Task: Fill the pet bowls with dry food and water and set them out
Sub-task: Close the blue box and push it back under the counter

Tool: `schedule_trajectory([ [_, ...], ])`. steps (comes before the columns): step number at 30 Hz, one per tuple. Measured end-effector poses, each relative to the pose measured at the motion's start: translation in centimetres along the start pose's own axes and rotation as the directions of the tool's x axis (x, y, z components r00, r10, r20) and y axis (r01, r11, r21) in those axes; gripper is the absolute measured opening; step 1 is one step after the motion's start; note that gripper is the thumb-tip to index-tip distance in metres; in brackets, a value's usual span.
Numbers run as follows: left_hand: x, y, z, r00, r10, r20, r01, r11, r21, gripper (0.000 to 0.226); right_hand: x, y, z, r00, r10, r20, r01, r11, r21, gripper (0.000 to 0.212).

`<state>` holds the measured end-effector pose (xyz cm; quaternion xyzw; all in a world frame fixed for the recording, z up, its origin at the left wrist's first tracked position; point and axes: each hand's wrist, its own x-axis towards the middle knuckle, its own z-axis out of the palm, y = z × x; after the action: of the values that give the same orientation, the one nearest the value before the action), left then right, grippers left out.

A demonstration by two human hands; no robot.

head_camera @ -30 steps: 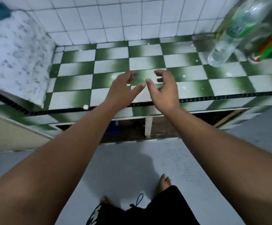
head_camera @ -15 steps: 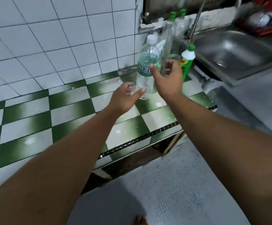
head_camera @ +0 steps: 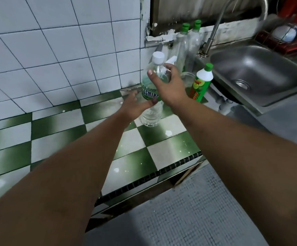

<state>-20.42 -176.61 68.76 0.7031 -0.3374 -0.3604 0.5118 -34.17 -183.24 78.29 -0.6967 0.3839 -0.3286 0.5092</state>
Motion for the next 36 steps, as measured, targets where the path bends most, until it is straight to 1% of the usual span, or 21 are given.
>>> schedule_trajectory([
  [3,0.6,-0.8,0.6,0.994,0.039,0.107,-0.044,0.998,0.045,0.088,0.5,-0.1,-0.3,0.999,0.023,0.039,-0.023,1.000,0.006,0.064],
  [4,0.6,-0.9,0.9,0.992,0.051,0.116,-0.055,0.998,0.028,0.084,0.5,-0.3,-0.3,0.998,0.031,0.054,-0.032,0.999,0.018,0.062],
  [7,-0.9,-1.2,1.4,0.998,0.056,0.022,-0.054,0.995,-0.079,0.087,-0.5,-0.9,0.1,0.999,0.022,0.040,-0.022,1.000,0.021,0.061],
  [10,-3.7,-2.1,1.4,0.998,0.069,-0.016,-0.070,0.987,-0.147,0.084,-2.7,-1.3,1.0,1.000,0.010,0.004,-0.010,0.999,0.044,0.060],
  [12,-6.3,-2.8,1.0,0.995,0.084,-0.045,-0.090,0.982,-0.167,0.085,-4.6,-1.5,1.9,1.000,0.013,-0.020,-0.011,0.997,0.073,0.064],
  [14,-9.2,-3.7,0.2,0.993,0.096,-0.062,-0.106,0.979,-0.175,0.079,-7.1,-1.9,3.0,0.999,0.032,-0.021,-0.030,0.995,0.094,0.068],
  [17,-14.9,-4.9,-1.7,0.987,0.090,-0.134,-0.115,0.973,-0.197,0.066,-12.1,-2.8,5.0,0.999,0.049,-0.004,-0.048,0.992,0.118,0.075],
  [18,-16.9,-5.2,-2.4,0.983,0.086,-0.164,-0.119,0.973,-0.200,0.066,-14.2,-3.3,5.8,0.999,0.044,0.003,-0.044,0.991,0.125,0.074],
  [21,-24.1,-6.0,-4.7,0.973,0.068,-0.222,-0.112,0.975,-0.192,0.078,-21.1,-4.9,8.2,0.999,0.045,-0.009,-0.043,0.990,0.136,0.062],
  [24,-31.8,-6.9,-7.8,0.965,0.072,-0.252,-0.119,0.977,-0.177,0.079,-28.1,-6.8,10.9,1.000,0.017,-0.002,-0.016,0.992,0.124,0.053],
  [28,-41.0,-9.4,-11.8,0.963,0.050,-0.266,-0.089,0.987,-0.134,0.076,-37.1,-8.5,14.5,0.997,-0.017,0.071,0.010,0.995,0.103,0.038],
  [29,-43.0,-10.3,-12.8,0.962,0.041,-0.271,-0.075,0.990,-0.118,0.073,-39.0,-8.3,15.3,0.996,-0.019,0.090,0.010,0.995,0.104,0.038],
  [30,-45.0,-11.2,-13.6,0.963,0.019,-0.270,-0.047,0.994,-0.097,0.073,-40.9,-8.0,16.2,0.995,-0.011,0.098,0.002,0.995,0.098,0.043],
  [32,-48.7,-13.4,-15.4,0.966,-0.008,-0.258,0.005,1.000,-0.014,0.079,-44.4,-6.8,18.0,0.993,0.022,0.114,-0.033,0.995,0.092,0.052],
  [33,-50.3,-14.9,-16.1,0.968,-0.027,-0.248,0.032,0.999,0.018,0.082,-46.0,-5.8,18.9,0.991,0.053,0.122,-0.066,0.992,0.103,0.052],
  [36,-54.6,-19.9,-17.5,0.977,-0.101,-0.186,0.105,0.994,0.013,0.082,-51.2,-1.9,21.4,0.979,0.121,0.162,-0.142,0.982,0.124,0.042],
])
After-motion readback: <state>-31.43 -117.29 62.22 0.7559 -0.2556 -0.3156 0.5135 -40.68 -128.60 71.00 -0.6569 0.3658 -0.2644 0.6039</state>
